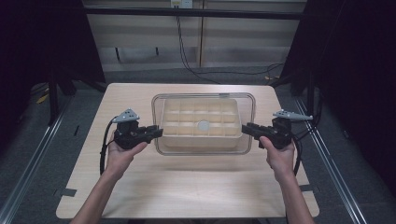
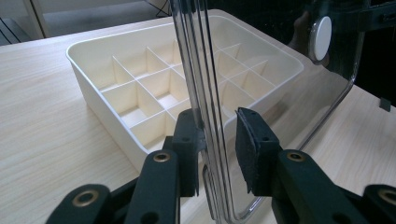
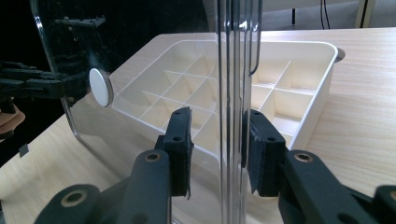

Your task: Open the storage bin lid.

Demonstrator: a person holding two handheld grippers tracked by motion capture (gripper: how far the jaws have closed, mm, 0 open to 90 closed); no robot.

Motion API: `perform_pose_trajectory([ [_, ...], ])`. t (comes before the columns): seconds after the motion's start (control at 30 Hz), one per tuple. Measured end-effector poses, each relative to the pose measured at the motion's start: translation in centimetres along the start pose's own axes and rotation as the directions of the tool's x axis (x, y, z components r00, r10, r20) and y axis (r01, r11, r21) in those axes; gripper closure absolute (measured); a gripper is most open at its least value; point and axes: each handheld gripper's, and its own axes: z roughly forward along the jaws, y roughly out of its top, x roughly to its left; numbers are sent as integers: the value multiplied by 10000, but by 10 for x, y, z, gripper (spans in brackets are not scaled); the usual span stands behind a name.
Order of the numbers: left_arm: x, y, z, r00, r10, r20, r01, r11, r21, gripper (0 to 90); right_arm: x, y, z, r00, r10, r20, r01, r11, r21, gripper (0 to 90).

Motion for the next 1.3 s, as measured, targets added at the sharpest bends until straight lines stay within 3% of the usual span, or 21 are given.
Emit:
perform_pose_trajectory([
  [0.4, -8, -3, -11, 9999, 107, -67, -106, 9999, 106, 703, 8, -5, -6, 10000, 0, -54, 1, 9999, 122, 654],
  [0.63, -12, -10, -16, 10000, 76, 59, -77, 9999, 120, 704, 13, -8, -9, 9999, -112, -27, 113, 9997, 193, 653],
  [1.03, -19, -21, -26, 9999, 114, -112, -112, 9997, 209, 703, 21, -20, -10, 9999, -94, -115, 99, 9992, 399, 653],
  [1.23, -22, -22, -31, 10000, -41, 1, 41, 9997, 222, 703, 24, -22, -15, 9996, -58, -266, 66, 9995, 310, 661],
  [1.3, -26, -22, -36, 9996, -108, 266, 108, 9999, -4, 706, 24, -24, -19, 9992, 8, -399, -6, 10000, 49, 665],
])
